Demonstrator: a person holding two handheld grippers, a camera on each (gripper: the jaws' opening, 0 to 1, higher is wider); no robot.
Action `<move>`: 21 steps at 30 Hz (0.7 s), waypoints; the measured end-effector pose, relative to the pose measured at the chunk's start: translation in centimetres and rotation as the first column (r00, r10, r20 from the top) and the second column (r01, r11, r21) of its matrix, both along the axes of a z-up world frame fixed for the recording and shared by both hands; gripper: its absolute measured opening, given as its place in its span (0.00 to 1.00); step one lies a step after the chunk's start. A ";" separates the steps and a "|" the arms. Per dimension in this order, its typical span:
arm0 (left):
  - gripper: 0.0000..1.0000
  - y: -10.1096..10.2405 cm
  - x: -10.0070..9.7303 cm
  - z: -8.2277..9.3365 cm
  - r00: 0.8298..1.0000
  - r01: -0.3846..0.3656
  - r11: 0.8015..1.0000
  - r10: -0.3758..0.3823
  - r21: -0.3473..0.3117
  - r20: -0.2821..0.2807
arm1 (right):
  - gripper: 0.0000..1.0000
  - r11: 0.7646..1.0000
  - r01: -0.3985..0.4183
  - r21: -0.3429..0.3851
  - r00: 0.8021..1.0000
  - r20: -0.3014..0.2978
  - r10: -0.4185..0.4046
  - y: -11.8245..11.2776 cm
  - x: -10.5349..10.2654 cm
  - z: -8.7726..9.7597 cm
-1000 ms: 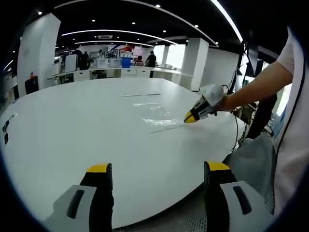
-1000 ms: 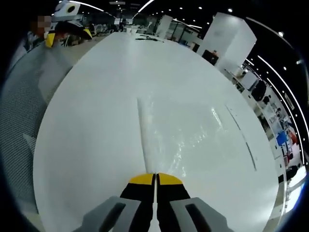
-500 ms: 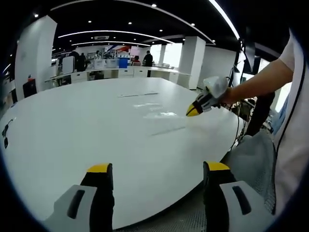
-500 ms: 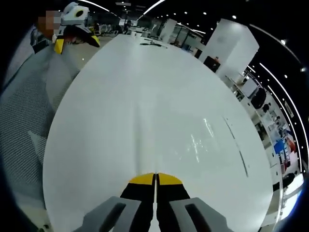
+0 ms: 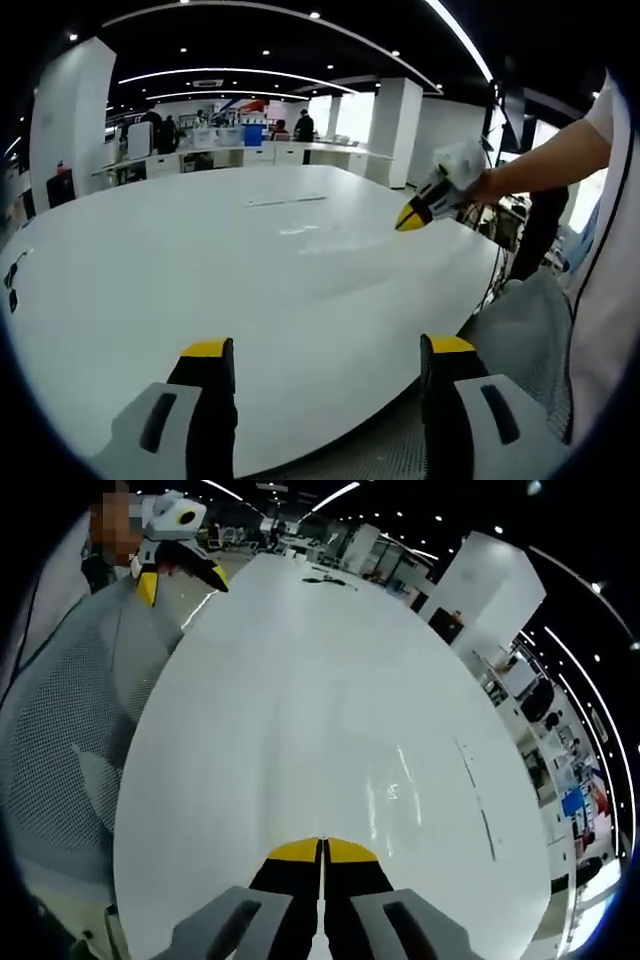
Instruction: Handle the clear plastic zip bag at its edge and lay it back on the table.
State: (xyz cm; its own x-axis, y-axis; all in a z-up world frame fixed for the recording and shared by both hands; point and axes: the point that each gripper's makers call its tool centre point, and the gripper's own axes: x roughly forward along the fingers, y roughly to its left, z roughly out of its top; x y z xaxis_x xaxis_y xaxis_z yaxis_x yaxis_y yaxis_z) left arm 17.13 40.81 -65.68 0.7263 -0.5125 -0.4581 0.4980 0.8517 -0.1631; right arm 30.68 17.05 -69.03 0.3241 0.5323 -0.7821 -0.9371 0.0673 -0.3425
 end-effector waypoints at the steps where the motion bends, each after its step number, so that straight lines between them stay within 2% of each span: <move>1: 0.75 0.0 0.0 0.0 1.000 0.001 1.000 -0.001 -0.002 0.002 | 0.00 1.000 -0.002 0.001 1.000 0.002 0.002 0.0 -0.1 0.3; 15: 0.73 0.2 0.2 0.9 1.000 0.006 1.000 -0.006 -0.002 0.025 | 0.00 0.998 -0.063 0.015 0.997 0.046 0.062 1.2 -1.3 5.4; 21: 0.72 -0.9 0.3 2.5 0.998 0.039 0.999 -0.039 0.005 0.056 | 0.00 0.996 -0.090 0.025 0.994 0.063 0.088 1.7 -2.0 7.2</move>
State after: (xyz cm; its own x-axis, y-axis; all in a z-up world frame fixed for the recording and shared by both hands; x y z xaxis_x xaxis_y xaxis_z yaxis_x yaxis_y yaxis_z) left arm 17.43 39.86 -63.23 0.7304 -0.5393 -0.4191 0.5394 0.8319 -0.1305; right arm 28.63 18.80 -61.83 0.3217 0.5821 -0.7468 -0.9169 -0.0050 -0.3990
